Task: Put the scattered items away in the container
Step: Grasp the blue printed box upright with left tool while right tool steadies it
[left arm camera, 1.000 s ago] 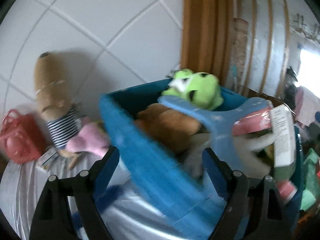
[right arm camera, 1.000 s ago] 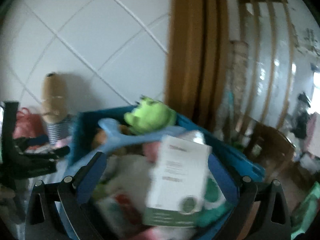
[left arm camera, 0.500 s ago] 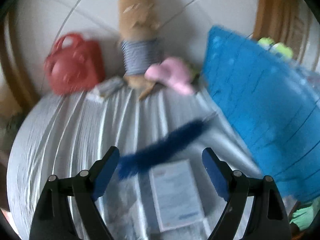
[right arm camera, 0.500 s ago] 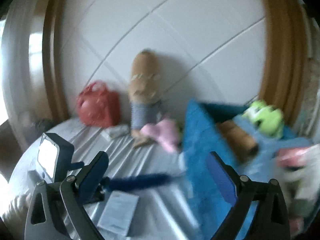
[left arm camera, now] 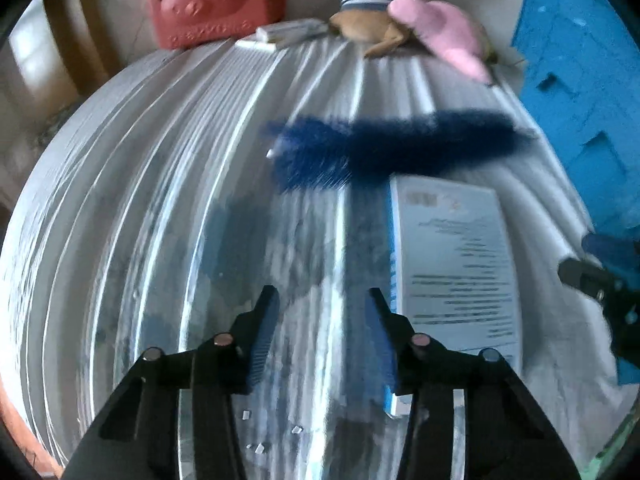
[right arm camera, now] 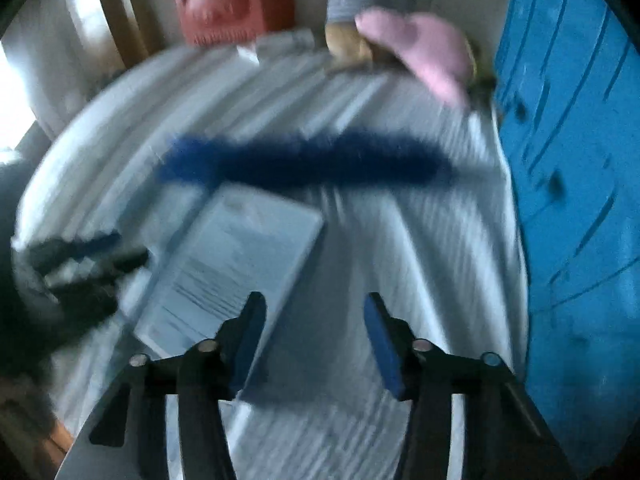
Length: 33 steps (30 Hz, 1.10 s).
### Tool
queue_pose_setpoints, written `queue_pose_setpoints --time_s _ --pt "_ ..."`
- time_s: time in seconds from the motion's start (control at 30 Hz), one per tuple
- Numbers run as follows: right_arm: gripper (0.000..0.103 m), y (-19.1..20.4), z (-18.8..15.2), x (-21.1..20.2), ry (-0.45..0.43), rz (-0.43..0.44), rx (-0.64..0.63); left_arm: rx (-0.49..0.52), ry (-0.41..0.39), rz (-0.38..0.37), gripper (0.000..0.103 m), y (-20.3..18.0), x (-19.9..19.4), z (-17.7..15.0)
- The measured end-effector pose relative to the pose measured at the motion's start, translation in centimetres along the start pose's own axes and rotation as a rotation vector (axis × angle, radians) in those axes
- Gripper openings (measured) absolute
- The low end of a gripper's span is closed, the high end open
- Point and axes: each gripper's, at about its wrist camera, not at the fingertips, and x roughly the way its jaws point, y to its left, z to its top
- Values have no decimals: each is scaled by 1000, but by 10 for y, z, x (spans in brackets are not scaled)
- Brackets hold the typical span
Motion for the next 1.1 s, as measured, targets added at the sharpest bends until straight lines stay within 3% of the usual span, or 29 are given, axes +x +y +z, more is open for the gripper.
queue_pose_setpoints --time_s 0.07,0.23,0.33,0.53,0.7,0.87,0.93,0.97,1.1 --pt "49 -7 -9 17 42 -2 -7 -3 12 27 44 1 8 -2" --pt "49 9 -15 39 54 19 -64 3 26 -4 44 -2 22 -8" --pt "35 14 -11 35 38 116 -27 -7 16 4 36 5 23 -5" --pt "35 24 14 -2 -73 326 39 -30 19 -24 36 37 26 -2" --pt "35 59 45 -14 -88 364 -21 -106 1 -46 36 72 15 2" --pt "35 89 51 -11 -82 403 -51 -149 -84 -92 42 92 -20 14" --pt "35 98 54 -3 -68 406 -52 -158 -111 -126 66 97 -31 20" --pt "35 102 54 3 -61 405 -49 -157 -120 -140 69 97 -35 22" --pt "35 105 46 11 -36 413 -33 -127 -122 -176 70 86 -39 27"
